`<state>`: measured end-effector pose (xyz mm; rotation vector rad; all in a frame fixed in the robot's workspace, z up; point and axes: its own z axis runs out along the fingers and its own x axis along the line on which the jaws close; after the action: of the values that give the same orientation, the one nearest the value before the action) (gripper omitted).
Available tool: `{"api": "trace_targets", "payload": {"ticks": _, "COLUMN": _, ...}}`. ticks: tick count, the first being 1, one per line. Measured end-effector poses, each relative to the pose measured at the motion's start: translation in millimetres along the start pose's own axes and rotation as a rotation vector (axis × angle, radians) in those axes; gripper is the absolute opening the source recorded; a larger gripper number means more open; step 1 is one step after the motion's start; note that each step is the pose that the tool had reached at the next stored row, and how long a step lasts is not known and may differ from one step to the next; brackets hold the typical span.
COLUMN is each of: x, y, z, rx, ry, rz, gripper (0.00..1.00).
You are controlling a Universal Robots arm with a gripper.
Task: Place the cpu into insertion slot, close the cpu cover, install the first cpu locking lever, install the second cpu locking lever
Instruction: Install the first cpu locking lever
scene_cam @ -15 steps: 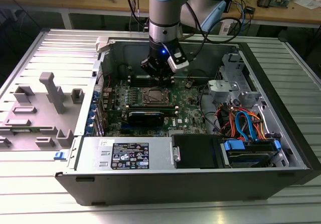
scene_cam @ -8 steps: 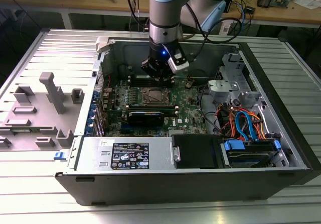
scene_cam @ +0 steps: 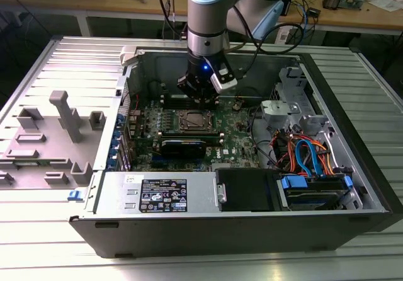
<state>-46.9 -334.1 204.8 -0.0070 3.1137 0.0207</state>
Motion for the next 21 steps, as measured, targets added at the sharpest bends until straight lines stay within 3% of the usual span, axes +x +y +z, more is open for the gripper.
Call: {"api": "trace_targets", "payload": {"ticks": 21, "x": -0.1, "y": -0.3, "z": -0.8, "rx": -0.0020, "ry": -0.0005, "rz": 0.000, "gripper": 0.11}}
